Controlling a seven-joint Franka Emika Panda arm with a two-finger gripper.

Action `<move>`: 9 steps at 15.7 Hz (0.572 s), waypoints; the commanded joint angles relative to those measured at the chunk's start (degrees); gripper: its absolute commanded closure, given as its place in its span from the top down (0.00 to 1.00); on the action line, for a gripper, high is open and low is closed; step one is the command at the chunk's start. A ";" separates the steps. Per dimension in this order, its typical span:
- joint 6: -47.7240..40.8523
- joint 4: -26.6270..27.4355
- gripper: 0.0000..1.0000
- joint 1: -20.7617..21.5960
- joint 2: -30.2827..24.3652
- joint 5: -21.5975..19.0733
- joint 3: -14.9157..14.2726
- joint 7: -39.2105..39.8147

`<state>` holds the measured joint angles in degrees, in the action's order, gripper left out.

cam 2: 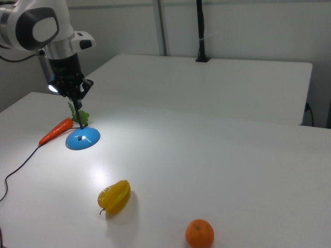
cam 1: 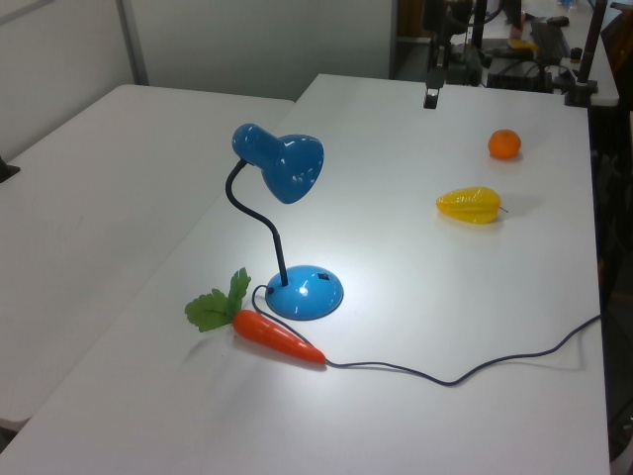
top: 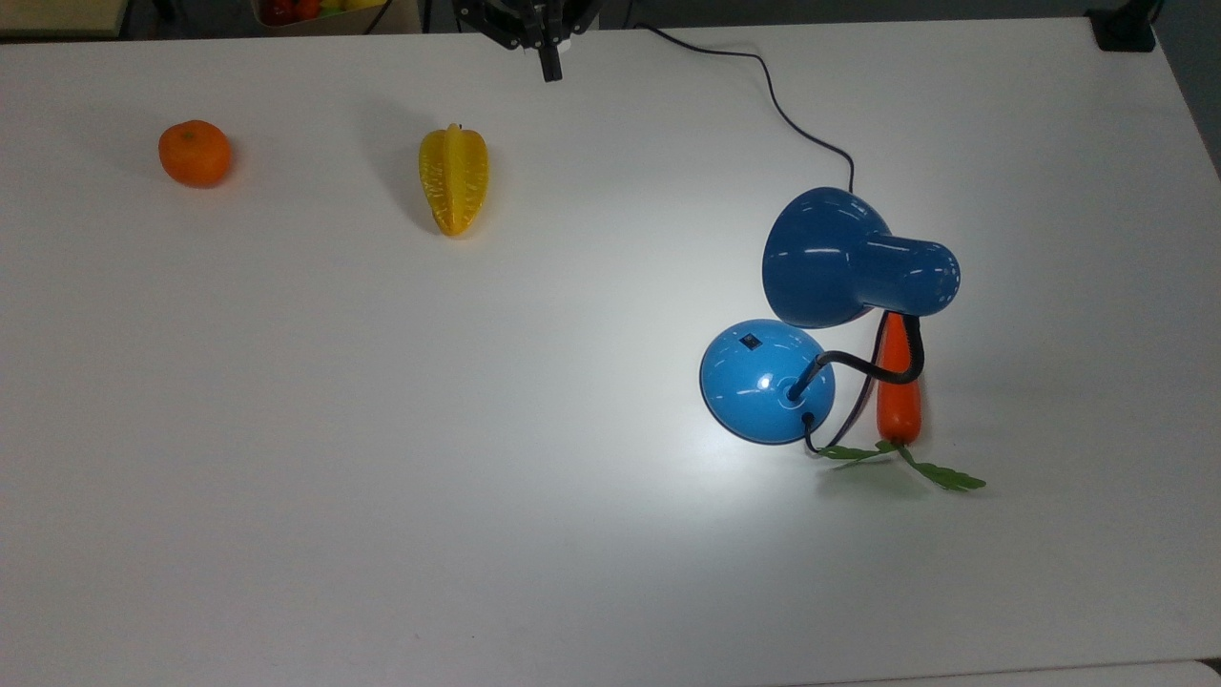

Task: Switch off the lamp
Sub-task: 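Move the gripper toward the blue lamp's round base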

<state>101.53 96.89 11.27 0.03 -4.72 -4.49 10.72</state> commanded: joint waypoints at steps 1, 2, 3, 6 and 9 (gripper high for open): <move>1.74 1.02 0.00 1.82 0.76 -1.09 -0.43 4.64; 1.74 1.02 0.00 2.00 1.20 -1.09 -0.43 5.53; 1.74 0.93 0.00 2.87 1.73 -0.48 -0.43 6.32; 3.75 1.28 0.00 3.50 2.61 -0.21 -0.25 8.26; 8.76 3.47 0.00 3.94 2.96 -0.21 0.80 8.70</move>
<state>105.18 97.46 14.53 3.33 -4.71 -4.34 17.70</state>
